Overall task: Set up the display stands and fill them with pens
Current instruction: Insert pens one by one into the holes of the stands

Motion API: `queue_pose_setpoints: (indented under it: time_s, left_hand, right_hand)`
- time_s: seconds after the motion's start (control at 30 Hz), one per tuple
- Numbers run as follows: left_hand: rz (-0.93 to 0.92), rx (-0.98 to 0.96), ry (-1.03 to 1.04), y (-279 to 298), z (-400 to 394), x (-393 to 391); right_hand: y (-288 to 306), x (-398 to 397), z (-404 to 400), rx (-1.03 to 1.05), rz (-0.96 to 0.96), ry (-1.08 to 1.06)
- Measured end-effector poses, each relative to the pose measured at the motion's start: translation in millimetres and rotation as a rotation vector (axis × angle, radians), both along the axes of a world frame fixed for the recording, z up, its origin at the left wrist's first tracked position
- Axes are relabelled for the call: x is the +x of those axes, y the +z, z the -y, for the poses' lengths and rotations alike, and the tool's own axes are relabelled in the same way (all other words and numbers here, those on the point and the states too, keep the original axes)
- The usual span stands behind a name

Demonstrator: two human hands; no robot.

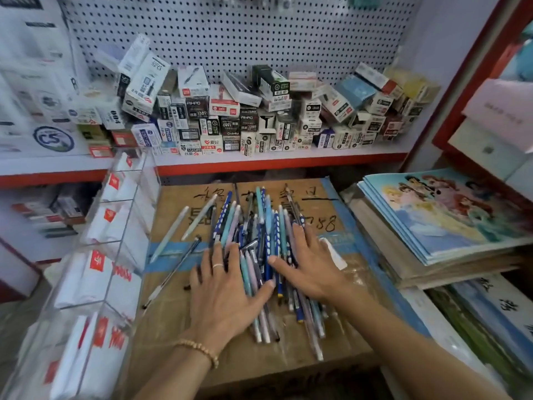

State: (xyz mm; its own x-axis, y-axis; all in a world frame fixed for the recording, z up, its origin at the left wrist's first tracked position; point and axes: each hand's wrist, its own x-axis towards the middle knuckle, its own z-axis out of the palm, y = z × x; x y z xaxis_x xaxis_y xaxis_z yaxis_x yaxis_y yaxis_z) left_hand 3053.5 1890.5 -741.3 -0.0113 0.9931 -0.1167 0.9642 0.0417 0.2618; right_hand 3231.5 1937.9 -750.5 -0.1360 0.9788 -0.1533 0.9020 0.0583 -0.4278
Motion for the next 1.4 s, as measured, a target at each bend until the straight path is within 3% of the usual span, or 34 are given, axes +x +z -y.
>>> queue_pose_setpoints:
  time_s: [0.23,0.37,0.6,0.77,0.93,1.17,1.4]
  left_hand:
    - [0.152,0.055,0.010,4,-8,-6]
    - [0.327,-0.036,0.097,11,-19,-18]
    - [0.624,-0.067,0.209,19,-23,-31]
    - [0.716,-0.059,0.238,25,-22,-31]
    - [0.669,-0.034,0.166,28,-24,-29]
    - [0.738,-0.008,0.158,25,-30,-27]
    - [0.885,-0.087,0.196,25,-33,-22]
  right_hand:
    - [10,-10,-19,0.027,-0.108,-0.141]
    - [14,-19,-40,0.000,-0.092,-0.226]
    - [13,-12,-45,-0.040,-0.277,-0.363]
    - [19,-15,-48,-0.062,-0.341,-0.394]
    - [21,-12,-48,-0.063,-0.436,-0.439]
    - [21,-5,-57,-0.088,-0.496,-0.413]
    - [30,-2,-63,0.066,-0.572,-0.424]
